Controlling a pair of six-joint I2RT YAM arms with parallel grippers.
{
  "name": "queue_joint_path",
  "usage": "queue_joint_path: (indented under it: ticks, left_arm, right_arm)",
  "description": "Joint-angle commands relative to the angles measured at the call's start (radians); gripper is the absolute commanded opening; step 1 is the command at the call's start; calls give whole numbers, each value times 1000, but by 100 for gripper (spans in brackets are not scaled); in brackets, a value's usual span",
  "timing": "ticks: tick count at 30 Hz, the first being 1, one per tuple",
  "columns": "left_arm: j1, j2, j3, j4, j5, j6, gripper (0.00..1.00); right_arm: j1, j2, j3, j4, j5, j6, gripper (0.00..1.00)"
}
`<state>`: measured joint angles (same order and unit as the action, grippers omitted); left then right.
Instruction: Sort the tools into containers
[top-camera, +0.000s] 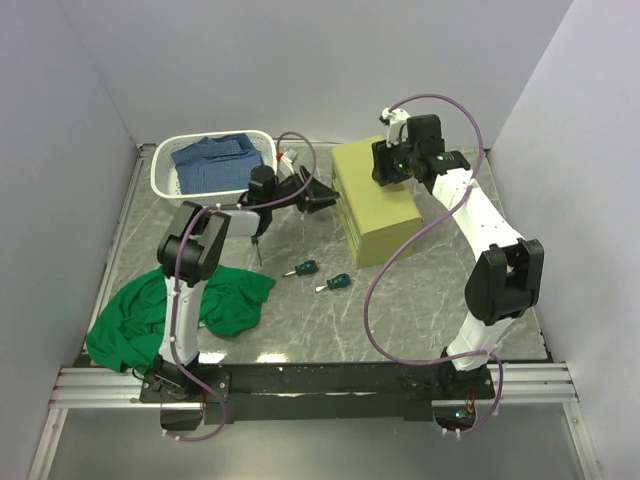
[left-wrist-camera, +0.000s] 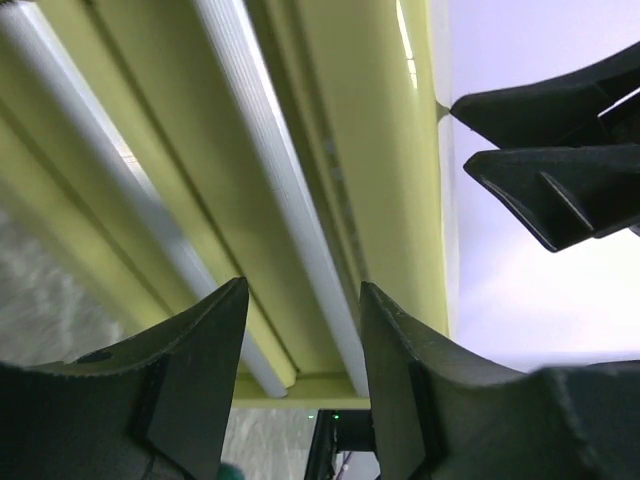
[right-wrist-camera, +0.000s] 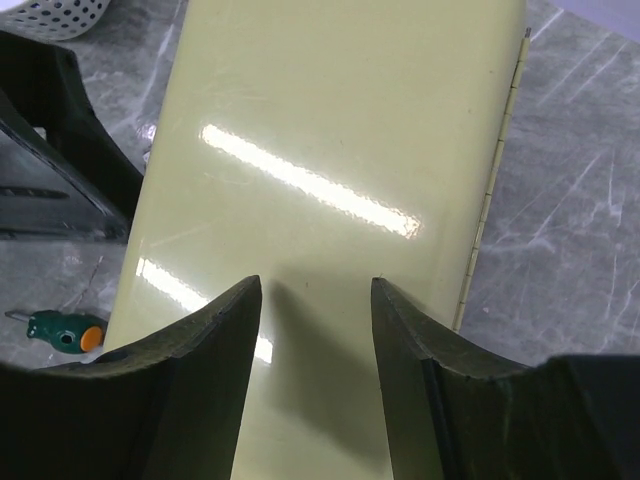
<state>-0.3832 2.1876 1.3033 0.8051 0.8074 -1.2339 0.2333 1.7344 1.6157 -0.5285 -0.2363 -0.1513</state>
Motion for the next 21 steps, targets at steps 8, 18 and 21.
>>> queue_joint_path:
  ticks: [8, 18, 21]
  left_arm:
    - [-95, 92, 94, 85, -7, -58, 47]
    - [-109, 175, 137, 344, 19, -171, 46]
    - [-118, 184, 154, 410, 30, -191, 36]
  right_arm:
    - [8, -12, -45, -48, 42, 15, 55]
    - [35, 1, -88, -71, 8, 21, 54]
    - [38, 7, -97, -68, 17, 19, 54]
